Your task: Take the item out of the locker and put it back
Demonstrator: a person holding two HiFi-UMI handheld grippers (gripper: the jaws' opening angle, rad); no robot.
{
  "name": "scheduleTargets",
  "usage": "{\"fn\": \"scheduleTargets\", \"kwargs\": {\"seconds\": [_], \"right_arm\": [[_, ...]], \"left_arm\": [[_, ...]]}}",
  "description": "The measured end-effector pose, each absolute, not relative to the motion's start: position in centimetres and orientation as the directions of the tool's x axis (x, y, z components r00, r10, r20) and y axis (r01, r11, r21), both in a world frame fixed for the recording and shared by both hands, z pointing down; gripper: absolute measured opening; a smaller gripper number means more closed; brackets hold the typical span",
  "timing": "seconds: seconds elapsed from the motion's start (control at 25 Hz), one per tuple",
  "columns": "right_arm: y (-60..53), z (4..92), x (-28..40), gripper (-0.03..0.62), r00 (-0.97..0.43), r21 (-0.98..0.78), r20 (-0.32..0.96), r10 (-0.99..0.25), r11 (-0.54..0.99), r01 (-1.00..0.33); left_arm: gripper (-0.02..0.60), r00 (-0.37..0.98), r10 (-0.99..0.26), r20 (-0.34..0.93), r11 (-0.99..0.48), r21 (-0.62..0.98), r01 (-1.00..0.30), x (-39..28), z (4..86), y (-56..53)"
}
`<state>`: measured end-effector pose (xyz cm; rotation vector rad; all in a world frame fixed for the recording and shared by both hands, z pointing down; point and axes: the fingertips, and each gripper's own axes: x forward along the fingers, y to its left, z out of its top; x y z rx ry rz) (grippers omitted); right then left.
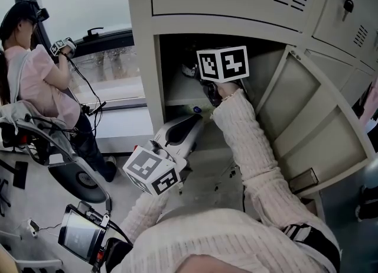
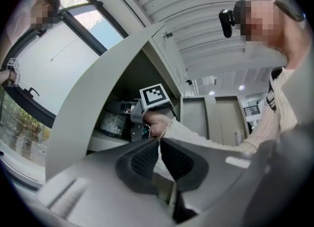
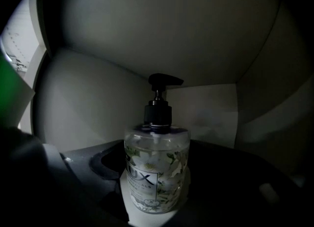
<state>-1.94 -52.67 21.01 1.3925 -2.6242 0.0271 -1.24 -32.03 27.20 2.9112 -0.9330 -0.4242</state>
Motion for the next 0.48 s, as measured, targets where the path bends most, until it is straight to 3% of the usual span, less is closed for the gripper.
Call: {"fn": "scheduleTargets", "kwargs": {"seconds": [0.48], "right_arm": [[-47.6, 20.4, -1.5, 0.364, -0.59, 0.088, 0.07, -0.805, 0.594, -0.8]], "left_arm": [[0.006, 0.76, -0.594, -0.265, -0.804, 0.162, -0.572, -2.5, 26.4, -32.4]]}}
